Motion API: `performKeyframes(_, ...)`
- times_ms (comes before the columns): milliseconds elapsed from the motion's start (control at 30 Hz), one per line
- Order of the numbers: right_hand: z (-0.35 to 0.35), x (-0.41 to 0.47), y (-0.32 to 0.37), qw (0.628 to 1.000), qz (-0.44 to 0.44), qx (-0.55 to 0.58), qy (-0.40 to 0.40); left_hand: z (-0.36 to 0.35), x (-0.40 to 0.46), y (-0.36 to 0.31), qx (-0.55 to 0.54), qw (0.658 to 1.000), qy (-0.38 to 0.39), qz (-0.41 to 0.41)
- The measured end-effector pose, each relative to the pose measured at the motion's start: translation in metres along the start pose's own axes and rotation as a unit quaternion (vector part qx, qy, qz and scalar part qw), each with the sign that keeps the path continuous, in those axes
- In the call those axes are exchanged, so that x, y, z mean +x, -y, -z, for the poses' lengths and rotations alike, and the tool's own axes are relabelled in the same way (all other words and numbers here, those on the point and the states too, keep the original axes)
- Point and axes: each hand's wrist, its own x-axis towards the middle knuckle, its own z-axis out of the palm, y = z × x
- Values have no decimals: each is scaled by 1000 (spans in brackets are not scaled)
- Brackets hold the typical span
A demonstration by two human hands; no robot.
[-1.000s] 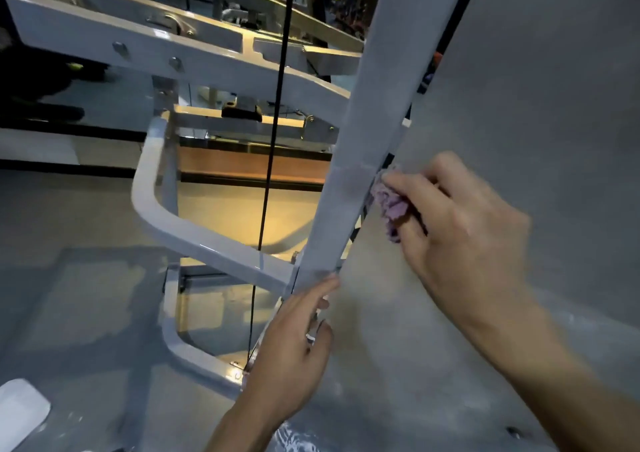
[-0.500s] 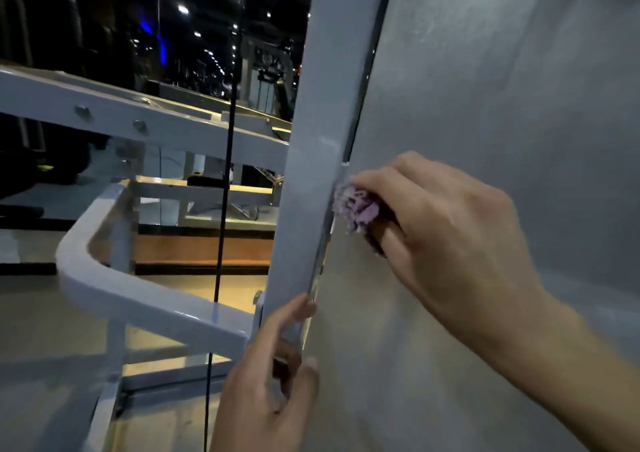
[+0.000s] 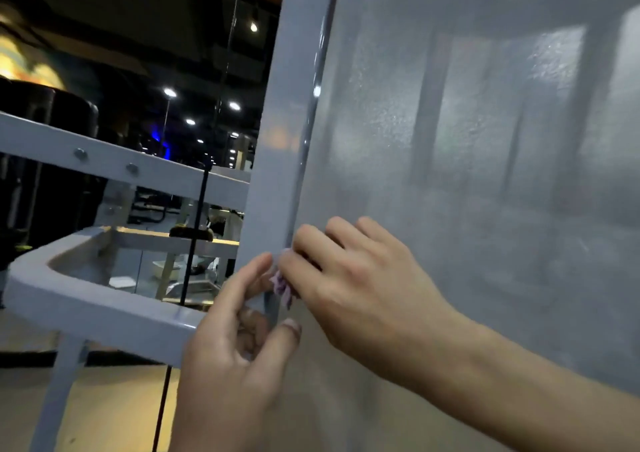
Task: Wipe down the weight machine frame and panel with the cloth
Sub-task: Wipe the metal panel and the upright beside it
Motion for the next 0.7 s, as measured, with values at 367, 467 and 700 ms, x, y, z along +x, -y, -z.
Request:
performKeyframes(367, 17, 32, -62, 988, -82, 8, -129, -3, 1, 1, 33, 999, -30, 5)
performKeyframes(467, -3, 1, -14, 994, -23, 36, -103, -4, -2, -2, 43, 998, -40, -2)
performKeyframes(700, -5, -2, -22, 992, -5, 19, -122, -5, -6, 2, 46, 998, -27, -22)
